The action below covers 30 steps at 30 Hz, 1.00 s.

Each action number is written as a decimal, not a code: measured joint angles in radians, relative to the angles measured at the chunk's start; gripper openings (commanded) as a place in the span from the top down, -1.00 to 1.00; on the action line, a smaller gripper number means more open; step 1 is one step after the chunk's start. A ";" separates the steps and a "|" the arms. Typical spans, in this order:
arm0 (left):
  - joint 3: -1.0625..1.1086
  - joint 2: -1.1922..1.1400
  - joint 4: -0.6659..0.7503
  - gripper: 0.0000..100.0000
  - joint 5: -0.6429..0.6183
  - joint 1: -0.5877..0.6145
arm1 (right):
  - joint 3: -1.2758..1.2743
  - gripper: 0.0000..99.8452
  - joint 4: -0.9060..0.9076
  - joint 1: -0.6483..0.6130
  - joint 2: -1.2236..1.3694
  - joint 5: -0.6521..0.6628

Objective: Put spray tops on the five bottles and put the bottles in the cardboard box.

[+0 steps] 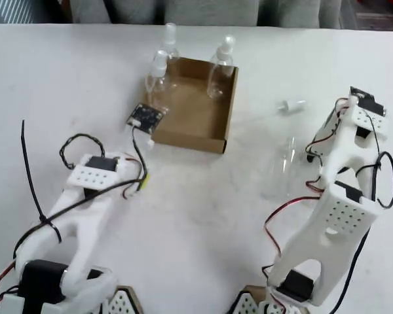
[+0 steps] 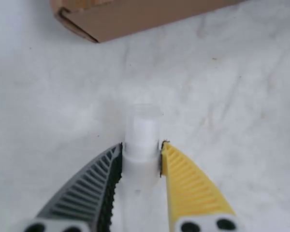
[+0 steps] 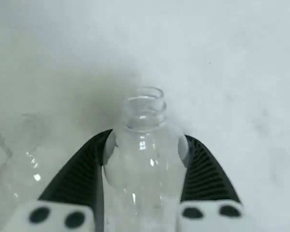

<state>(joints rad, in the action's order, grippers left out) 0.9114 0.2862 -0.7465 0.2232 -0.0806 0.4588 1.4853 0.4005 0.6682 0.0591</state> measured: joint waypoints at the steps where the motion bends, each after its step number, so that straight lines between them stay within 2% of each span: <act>1: 0.000 0.000 0.000 0.96 0.000 0.000 | 0.035 0.97 0.025 -0.002 0.000 0.005; 6: 0.000 0.000 0.000 0.96 0.000 0.000 | 0.180 0.97 0.190 -0.003 -0.072 0.069; 18: 0.000 0.000 0.000 0.96 0.000 0.000 | 0.086 0.97 0.210 -0.040 -0.551 0.089; 30: 0.000 0.000 0.000 0.96 0.000 0.000 | -0.255 0.96 -0.008 -0.110 -0.964 0.087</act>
<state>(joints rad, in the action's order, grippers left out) 0.9114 0.2862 -0.7465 0.2232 -0.0806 0.2041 1.4776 0.2900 -0.2954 0.1465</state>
